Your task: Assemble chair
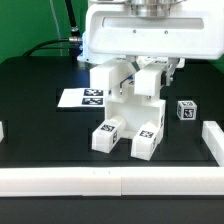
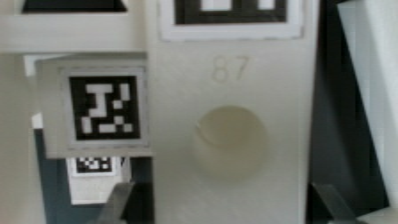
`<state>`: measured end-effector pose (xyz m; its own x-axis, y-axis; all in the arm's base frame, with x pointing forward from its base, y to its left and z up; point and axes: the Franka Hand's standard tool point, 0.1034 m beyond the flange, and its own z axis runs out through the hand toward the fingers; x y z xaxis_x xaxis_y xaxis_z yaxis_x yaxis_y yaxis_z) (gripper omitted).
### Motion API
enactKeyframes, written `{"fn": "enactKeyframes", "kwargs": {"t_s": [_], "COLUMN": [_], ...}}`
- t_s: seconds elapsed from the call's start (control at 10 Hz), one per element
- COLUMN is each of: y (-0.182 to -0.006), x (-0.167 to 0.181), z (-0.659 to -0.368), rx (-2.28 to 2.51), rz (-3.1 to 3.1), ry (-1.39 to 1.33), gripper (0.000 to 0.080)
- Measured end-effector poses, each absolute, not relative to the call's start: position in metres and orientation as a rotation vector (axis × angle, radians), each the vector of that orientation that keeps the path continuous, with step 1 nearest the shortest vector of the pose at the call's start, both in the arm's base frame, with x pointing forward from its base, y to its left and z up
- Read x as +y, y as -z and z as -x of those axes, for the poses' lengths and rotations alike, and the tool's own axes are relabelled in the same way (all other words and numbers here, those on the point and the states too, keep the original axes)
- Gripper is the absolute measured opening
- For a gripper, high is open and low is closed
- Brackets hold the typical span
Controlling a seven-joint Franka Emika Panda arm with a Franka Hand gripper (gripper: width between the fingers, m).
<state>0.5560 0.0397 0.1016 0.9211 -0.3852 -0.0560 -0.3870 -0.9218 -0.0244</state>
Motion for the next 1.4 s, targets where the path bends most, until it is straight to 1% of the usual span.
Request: {"fn": "enactKeyframes", "kwargs": {"t_s": [0.6,1.3,1.4], "y": [-0.075,-0.074,-0.074], "x": [0.032,0.032,0.032], "z": [-0.555,-0.556,-0.556], "rx": [0.585,0.592,0.592], "rz": [3.074,3.074,3.074], "ry": [-0.099,-0.090,-0.091], "gripper": [0.0288,0.0288,0.0401]}}
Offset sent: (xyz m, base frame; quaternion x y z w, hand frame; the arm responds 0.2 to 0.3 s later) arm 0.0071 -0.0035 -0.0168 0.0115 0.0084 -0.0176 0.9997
